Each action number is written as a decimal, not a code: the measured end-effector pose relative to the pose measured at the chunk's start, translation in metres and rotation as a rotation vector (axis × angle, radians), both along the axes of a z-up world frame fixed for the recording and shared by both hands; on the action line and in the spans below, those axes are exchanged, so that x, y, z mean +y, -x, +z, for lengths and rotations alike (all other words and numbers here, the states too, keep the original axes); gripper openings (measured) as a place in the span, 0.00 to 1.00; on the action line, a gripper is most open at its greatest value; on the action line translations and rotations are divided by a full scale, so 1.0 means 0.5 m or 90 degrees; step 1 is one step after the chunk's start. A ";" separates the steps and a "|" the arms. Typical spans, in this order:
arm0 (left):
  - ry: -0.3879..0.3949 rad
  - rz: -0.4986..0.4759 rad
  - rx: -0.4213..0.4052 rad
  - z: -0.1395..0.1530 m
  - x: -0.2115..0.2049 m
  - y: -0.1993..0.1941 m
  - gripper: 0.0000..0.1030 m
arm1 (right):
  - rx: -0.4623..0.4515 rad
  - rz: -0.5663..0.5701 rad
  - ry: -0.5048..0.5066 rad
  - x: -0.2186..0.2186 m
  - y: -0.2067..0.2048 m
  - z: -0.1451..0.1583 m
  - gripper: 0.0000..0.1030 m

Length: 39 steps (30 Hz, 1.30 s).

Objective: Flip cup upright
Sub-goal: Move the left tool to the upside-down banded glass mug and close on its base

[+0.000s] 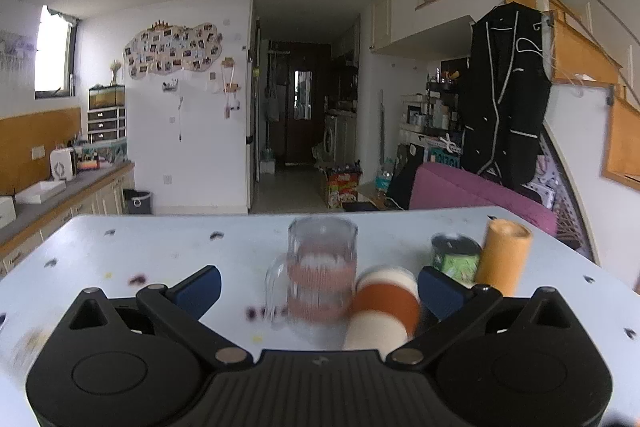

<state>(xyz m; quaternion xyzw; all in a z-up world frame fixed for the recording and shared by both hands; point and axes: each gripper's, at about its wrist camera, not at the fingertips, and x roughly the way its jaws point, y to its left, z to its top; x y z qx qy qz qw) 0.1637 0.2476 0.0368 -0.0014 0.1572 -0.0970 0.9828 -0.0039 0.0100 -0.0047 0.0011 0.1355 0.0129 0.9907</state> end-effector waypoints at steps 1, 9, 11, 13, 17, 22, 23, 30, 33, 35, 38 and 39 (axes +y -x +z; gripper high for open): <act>-0.003 -0.001 0.000 0.004 -0.010 -0.021 1.00 | 0.000 0.006 -0.002 -0.011 -0.001 -0.002 1.00; 0.001 0.013 0.041 -0.008 -0.052 -0.177 1.00 | 0.014 0.018 -0.002 -0.020 -0.007 -0.019 1.00; -0.007 0.024 0.053 -0.013 -0.057 -0.208 0.99 | 0.016 0.018 0.000 -0.024 -0.005 -0.022 1.00; -0.009 0.027 0.073 -0.020 -0.061 -0.233 0.98 | 0.017 0.016 0.001 -0.031 -0.002 -0.023 1.00; -0.023 0.035 0.110 -0.040 -0.068 -0.267 0.92 | 0.016 0.010 -0.002 -0.045 -0.001 -0.025 1.00; -0.035 0.044 0.129 -0.072 -0.073 -0.287 0.85 | 0.021 0.005 -0.009 -0.059 -0.003 -0.032 1.00; -0.033 0.045 0.124 -0.072 -0.073 -0.285 0.83 | 0.022 0.004 -0.010 -0.061 -0.003 -0.033 1.00; -0.051 0.029 0.134 -0.052 -0.066 -0.257 0.72 | 0.025 0.004 -0.020 -0.068 -0.011 -0.036 1.00; -0.066 0.033 0.138 -0.053 -0.049 -0.233 0.72 | 0.028 0.010 -0.028 -0.066 -0.015 -0.040 1.00; -0.067 0.032 0.146 -0.049 -0.031 -0.211 0.72 | 0.030 0.016 -0.030 -0.063 -0.018 -0.041 1.00; -0.071 0.032 0.164 -0.044 -0.007 -0.173 0.72 | 0.030 0.025 -0.032 -0.058 -0.023 -0.042 1.00; -0.073 0.031 0.168 -0.042 0.000 -0.159 0.72 | 0.030 0.028 -0.033 -0.055 -0.024 -0.043 1.00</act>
